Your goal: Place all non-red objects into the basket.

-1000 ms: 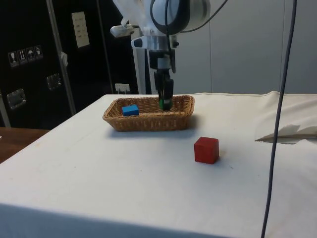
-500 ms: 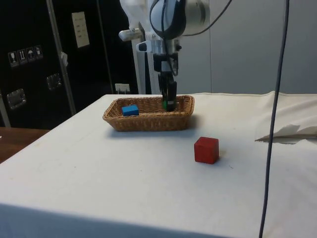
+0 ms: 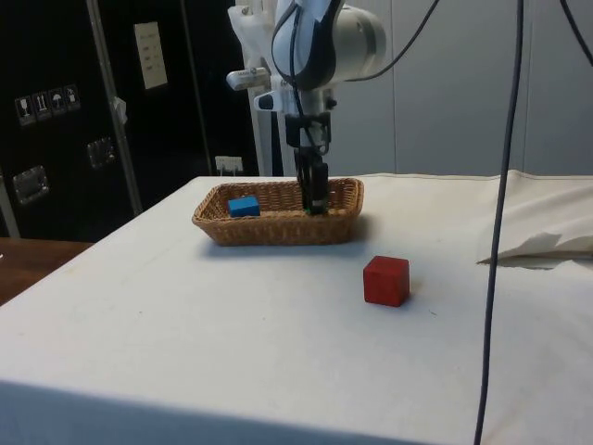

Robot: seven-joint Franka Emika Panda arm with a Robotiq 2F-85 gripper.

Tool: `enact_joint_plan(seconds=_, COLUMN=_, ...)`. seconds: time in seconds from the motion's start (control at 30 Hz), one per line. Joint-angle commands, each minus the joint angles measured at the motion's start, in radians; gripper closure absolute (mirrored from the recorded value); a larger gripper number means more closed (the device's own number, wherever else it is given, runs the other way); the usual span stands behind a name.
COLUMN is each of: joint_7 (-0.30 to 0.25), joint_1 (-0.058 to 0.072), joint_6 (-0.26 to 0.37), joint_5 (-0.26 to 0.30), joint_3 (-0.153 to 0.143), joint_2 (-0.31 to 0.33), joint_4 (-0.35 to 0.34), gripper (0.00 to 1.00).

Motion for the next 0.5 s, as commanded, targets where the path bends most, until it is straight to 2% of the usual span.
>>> enact_joint_plan(seconds=0.0, joint_7=-0.008, joint_1=-0.004, joint_6=0.01, joint_5=0.011, joint_3=0.006, joint_2=0.002, joint_4=0.002, gripper=0.76)
enact_joint_plan(seconds=0.03, joint_7=0.0, joint_1=0.0, joint_6=0.0, joint_5=0.0, joint_3=0.0, joint_2=0.001, joint_4=0.001, gripper=0.66)
enact_joint_plan(seconds=0.07, joint_7=-0.008, joint_1=-0.004, joint_6=0.01, joint_5=0.011, joint_3=0.006, joint_2=0.003, joint_4=0.003, gripper=0.66)
enact_joint_plan(seconds=0.13, joint_7=-0.007, joint_1=-0.004, joint_6=0.01, joint_5=0.011, joint_3=0.006, joint_2=0.004, joint_4=0.004, gripper=0.47)
enact_joint_plan(seconds=0.17, joint_7=-0.007, joint_1=-0.004, joint_6=0.01, joint_5=0.011, joint_3=0.006, joint_2=0.005, joint_4=0.004, gripper=0.27)
enact_joint_plan(seconds=0.2, joint_7=-0.007, joint_1=-0.004, joint_6=0.01, joint_5=0.011, joint_3=0.006, joint_2=0.006, joint_4=0.004, gripper=0.18)
enact_joint_plan(seconds=0.23, joint_7=-0.007, joint_1=-0.004, joint_6=0.01, joint_5=0.011, joint_3=0.006, joint_2=0.006, joint_4=0.005, gripper=0.04)
enact_joint_plan(seconds=0.33, joint_7=-0.007, joint_1=-0.004, joint_6=0.01, joint_5=0.011, joint_3=0.006, joint_2=0.007, joint_4=0.005, gripper=0.0)
enact_joint_plan(seconds=0.37, joint_7=0.0, joint_1=0.0, joint_6=0.0, joint_5=0.001, joint_3=0.0, joint_2=0.004, joint_4=0.004, gripper=0.0)
enact_joint_plan(seconds=0.4, joint_7=-0.007, joint_1=-0.004, joint_6=0.01, joint_5=0.011, joint_3=0.006, joint_2=0.007, joint_4=0.006, gripper=0.0)
enact_joint_plan(seconds=0.47, joint_7=-0.006, joint_1=-0.004, joint_6=0.01, joint_5=0.011, joint_3=0.006, joint_2=0.007, joint_4=0.006, gripper=0.0)
